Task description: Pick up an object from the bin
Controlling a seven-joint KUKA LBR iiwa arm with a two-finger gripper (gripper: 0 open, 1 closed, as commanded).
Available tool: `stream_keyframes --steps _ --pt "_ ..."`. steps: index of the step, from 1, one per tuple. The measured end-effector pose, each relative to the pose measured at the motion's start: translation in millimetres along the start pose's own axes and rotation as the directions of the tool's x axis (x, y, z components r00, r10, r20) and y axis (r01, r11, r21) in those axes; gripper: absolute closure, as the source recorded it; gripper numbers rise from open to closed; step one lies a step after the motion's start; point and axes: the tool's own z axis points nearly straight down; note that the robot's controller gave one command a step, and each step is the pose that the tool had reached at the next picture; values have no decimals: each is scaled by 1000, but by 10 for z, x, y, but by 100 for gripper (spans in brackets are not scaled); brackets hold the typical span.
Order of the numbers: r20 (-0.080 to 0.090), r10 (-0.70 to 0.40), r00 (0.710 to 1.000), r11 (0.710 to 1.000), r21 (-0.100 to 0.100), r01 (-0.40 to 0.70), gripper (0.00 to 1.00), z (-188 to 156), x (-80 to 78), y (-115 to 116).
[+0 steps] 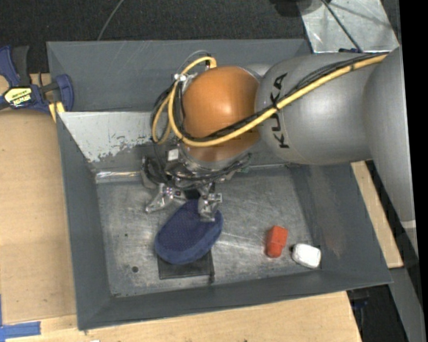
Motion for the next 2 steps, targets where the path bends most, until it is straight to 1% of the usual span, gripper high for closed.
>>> stream_keyframes --steps 1,2 --pt "-1 -323 946 946 21 323 0 67 -54 315" --pt "-11 -318 948 948 20 319 100 48 -14 286"
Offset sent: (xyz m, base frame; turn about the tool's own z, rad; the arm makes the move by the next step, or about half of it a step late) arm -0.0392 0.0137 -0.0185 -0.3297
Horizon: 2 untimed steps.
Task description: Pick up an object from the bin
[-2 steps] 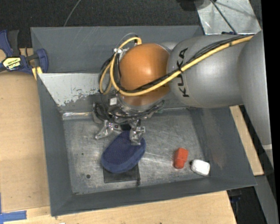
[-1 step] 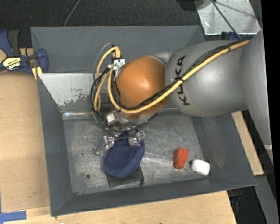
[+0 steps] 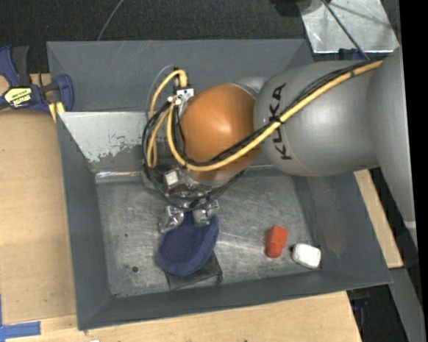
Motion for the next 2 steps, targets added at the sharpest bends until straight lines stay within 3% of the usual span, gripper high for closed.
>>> stream_keyframes --steps 1,2 --pt "13 4 1000 1000 -14 -4 100 -117 3 -46" --pt "12 6 1000 1000 -17 -6 100 -1066 7 -99"
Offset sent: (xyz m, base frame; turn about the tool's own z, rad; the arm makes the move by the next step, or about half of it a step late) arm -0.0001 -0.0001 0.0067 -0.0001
